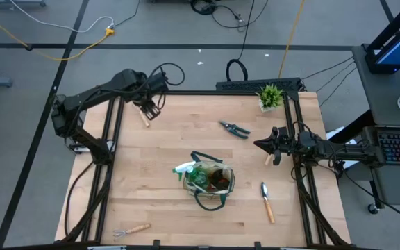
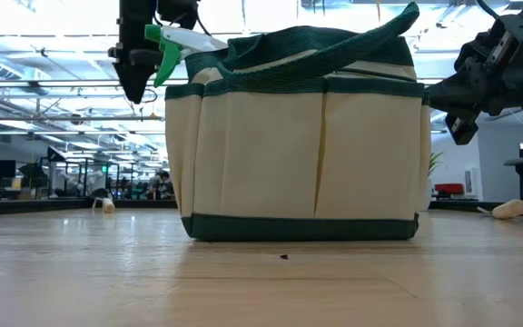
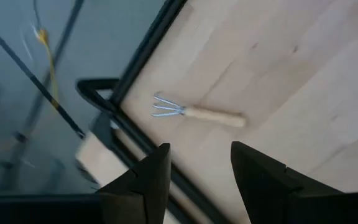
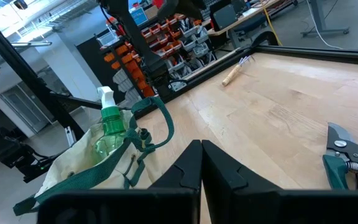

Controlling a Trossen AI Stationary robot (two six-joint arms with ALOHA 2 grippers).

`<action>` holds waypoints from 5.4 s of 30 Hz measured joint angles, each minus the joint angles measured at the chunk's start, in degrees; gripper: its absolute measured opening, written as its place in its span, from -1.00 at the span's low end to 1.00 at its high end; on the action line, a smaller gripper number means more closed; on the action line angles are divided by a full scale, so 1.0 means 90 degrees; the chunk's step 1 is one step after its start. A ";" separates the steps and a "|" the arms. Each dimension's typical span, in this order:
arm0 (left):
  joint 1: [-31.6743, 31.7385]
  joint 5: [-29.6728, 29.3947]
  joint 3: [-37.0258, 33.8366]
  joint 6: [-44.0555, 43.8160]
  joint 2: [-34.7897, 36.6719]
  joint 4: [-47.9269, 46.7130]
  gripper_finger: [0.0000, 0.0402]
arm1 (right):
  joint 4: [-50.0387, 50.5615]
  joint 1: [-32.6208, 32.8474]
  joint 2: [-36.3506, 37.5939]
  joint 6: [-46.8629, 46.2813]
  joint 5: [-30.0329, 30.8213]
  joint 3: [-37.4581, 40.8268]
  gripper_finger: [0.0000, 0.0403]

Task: Pick & Place Garden tools in Gardening bag
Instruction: Put the top brown hand rake into the gardening bag

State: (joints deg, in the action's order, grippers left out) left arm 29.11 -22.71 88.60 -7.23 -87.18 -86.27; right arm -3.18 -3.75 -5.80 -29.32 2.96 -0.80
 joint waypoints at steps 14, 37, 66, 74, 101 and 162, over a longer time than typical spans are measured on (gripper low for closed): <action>0.0338 -0.0103 0.0000 0.4337 -0.0279 0.0125 -0.13 | -0.0001 0.0000 -0.0002 -0.0002 0.0000 -0.0001 -1.00; 0.0912 -0.0176 -0.2792 0.5710 -0.0702 0.1600 -0.13 | 0.0000 0.0000 -0.0002 -0.0002 -0.0002 -0.0002 -1.00; 0.0800 -0.0033 -0.3499 0.8436 -0.0699 0.3293 -0.13 | 0.0000 0.0000 -0.0002 0.0002 0.0000 -0.0001 -1.00; 0.0846 -0.0316 -0.3947 0.9143 -0.0699 0.3455 -0.13 | 0.0000 0.0000 0.0000 0.0000 -0.0002 -0.0001 -1.00; 0.1155 -0.0599 -0.4532 0.9299 -0.0691 0.5064 -0.13 | 0.0000 0.0000 0.0000 -0.0005 0.0000 -0.0002 -1.00; 0.0827 0.0049 -0.4163 0.7936 -0.0202 0.5599 -0.66 | -0.0567 0.0000 -0.0002 -0.0172 0.0044 -0.0001 -1.00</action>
State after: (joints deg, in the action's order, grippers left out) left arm 36.55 -22.26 51.13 64.20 -88.99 -35.88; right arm -8.28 -3.75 -5.82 -30.87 3.36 -0.81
